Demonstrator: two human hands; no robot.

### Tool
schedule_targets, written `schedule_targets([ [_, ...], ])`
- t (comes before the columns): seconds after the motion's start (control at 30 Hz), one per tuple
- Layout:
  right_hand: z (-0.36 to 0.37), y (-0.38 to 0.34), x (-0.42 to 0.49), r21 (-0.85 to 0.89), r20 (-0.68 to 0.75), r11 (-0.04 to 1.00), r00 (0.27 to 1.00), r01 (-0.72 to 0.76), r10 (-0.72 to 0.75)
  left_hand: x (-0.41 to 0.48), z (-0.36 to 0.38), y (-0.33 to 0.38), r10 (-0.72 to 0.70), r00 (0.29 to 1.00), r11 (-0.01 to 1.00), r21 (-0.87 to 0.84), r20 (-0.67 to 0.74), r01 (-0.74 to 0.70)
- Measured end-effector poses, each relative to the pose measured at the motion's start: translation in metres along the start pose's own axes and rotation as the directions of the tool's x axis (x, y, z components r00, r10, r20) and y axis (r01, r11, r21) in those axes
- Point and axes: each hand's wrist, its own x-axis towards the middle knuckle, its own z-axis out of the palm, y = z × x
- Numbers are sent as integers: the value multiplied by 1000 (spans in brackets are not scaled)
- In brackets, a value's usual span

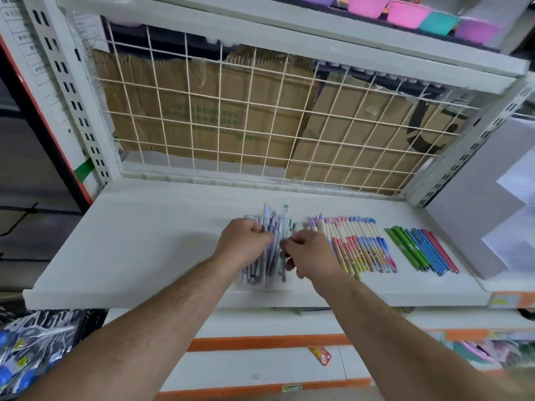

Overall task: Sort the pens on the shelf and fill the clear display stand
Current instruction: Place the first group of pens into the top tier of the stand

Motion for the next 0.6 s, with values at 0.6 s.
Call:
schedule_targets([
  [0.6,-144,73,-53,53,-289,996,956,67,-49,-49,135,81,164,935,985,-10,314,-169],
])
